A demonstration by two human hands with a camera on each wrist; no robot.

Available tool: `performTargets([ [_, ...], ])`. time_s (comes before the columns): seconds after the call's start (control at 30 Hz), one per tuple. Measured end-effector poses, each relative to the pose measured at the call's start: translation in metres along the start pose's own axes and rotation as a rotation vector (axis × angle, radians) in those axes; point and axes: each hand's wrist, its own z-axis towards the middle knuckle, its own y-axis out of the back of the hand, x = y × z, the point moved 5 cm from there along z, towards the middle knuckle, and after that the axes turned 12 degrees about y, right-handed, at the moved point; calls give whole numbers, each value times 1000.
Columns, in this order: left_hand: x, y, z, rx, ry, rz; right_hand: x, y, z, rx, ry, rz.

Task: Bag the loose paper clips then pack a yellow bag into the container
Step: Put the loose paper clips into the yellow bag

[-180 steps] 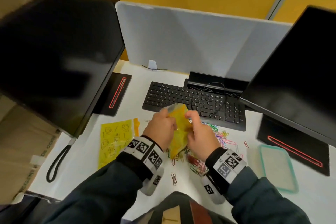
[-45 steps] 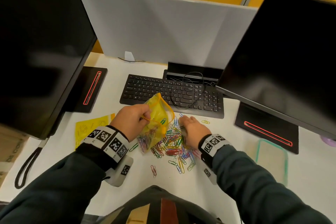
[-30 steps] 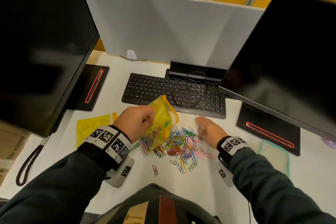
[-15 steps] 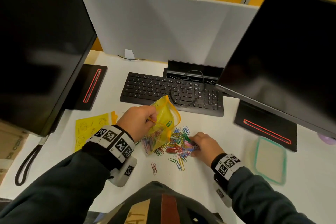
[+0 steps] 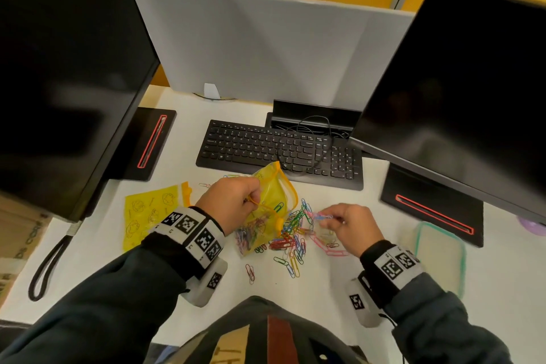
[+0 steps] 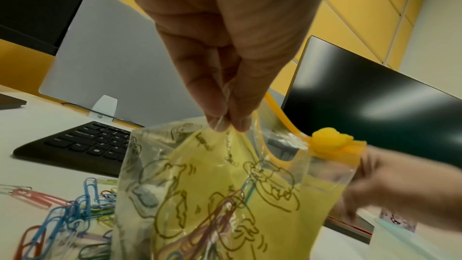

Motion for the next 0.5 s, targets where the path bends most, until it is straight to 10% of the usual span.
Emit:
performTargets([
  [0.13, -10, -5, -1, 22, -5, 0, 51, 33, 11, -157, 117, 125],
  [0.37, -28, -5, -1, 8, -55, -10, 99, 17, 38, 122, 194, -183],
  [0.5, -20, -2, -1, -8, -19, -20, 73, 39, 36, -166, 119, 115],
])
